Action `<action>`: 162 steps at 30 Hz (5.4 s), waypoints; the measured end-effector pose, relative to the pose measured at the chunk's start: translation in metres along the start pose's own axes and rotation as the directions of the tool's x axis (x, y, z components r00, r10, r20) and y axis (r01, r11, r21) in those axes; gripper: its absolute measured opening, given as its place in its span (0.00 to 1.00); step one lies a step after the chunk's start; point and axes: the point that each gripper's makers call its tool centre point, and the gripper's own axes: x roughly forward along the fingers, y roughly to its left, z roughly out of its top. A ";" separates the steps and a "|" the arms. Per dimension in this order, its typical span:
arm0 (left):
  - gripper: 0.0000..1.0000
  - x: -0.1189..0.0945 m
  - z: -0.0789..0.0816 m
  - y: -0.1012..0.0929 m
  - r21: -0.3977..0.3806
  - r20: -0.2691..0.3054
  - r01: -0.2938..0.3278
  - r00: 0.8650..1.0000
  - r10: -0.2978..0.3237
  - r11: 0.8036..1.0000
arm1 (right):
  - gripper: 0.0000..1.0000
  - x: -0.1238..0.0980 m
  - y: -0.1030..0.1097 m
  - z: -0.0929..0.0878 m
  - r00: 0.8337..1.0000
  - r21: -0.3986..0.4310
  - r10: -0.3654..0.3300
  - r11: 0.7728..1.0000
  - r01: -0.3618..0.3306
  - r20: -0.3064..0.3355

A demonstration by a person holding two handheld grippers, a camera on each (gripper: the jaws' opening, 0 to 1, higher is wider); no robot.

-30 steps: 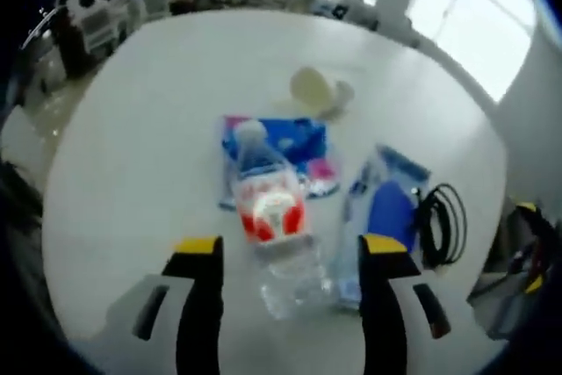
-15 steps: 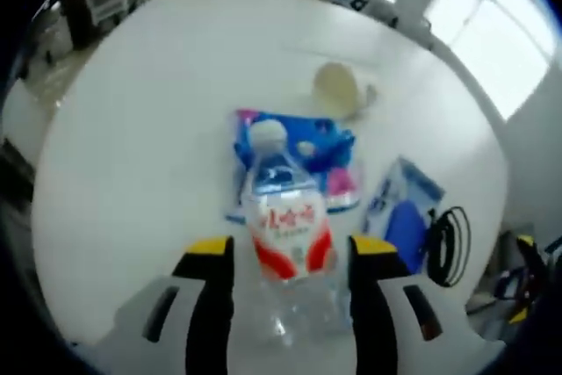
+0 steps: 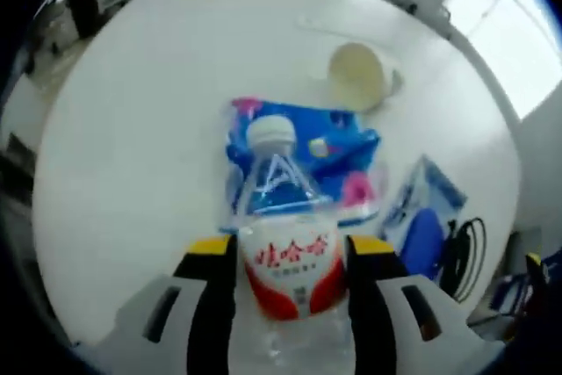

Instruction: Arrange the tabletop items into an orderly group along one side of the table until the central work area is clear of visible clutter.

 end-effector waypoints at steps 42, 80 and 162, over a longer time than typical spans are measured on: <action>0.35 -0.026 0.007 0.013 0.031 0.076 -0.090 0.993 0.088 0.995 | 0.92 -0.003 -0.001 0.014 0.998 -0.027 -0.002 1.000 0.004 0.060; 0.38 -0.064 0.019 0.037 0.002 0.358 -0.082 0.931 0.076 0.997 | 0.92 -0.001 0.001 0.013 0.998 -0.043 0.010 0.999 -0.008 0.057; 0.40 -0.094 0.051 0.071 0.089 0.506 -0.212 0.851 0.139 0.973 | 0.92 -0.001 0.001 0.010 0.999 -0.039 0.003 0.999 -0.001 0.046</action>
